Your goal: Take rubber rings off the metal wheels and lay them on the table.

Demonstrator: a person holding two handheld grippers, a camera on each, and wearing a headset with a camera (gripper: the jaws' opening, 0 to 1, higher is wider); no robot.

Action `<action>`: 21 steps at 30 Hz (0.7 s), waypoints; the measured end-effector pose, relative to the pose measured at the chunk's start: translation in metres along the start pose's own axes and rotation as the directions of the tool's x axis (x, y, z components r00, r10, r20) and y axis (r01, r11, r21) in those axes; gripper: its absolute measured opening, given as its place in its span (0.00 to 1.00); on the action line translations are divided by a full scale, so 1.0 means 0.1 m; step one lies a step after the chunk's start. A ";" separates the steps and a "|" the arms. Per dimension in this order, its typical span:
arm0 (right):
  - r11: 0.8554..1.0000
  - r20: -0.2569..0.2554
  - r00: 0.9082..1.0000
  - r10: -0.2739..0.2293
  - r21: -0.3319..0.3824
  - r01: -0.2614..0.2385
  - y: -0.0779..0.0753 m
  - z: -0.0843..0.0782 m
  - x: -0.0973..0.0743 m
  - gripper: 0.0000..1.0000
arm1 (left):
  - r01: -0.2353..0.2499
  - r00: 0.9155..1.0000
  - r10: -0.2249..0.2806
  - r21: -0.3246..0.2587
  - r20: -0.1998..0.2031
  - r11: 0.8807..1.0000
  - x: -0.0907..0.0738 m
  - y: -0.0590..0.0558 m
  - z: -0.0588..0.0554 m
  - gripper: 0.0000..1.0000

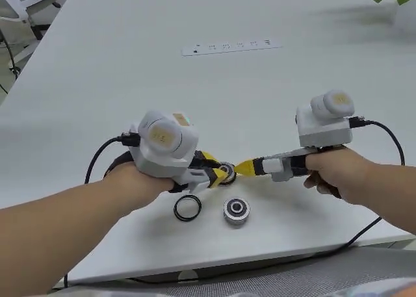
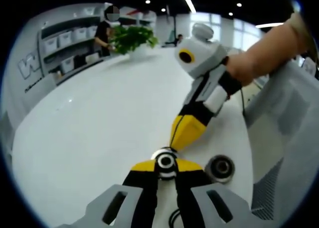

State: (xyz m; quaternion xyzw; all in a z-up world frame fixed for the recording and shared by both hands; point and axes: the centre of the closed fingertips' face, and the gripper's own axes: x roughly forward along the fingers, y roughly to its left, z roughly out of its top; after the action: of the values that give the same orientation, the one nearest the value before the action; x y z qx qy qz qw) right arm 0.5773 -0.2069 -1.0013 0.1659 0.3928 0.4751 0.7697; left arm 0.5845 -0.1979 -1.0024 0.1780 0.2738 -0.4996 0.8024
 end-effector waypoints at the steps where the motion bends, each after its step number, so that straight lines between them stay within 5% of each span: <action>1: 1.000 0.001 1.000 0.001 0.006 -0.001 0.00 0.00 0.00 0.00 | 0.000 1.000 0.000 0.000 -0.001 1.000 0.00 0.00 0.00 0.13; 21: 0.999 0.010 0.999 0.030 0.036 -0.031 0.08 0.02 0.01 0.00 | -0.011 1.000 0.011 0.003 -0.006 1.000 0.00 0.00 0.00 0.12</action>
State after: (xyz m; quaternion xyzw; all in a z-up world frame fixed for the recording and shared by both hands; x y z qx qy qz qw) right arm 0.5740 -0.2019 -0.9959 0.1878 0.3951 0.4788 0.7611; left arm 0.5845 -0.1976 -1.0024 0.1825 0.2745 -0.4950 0.8039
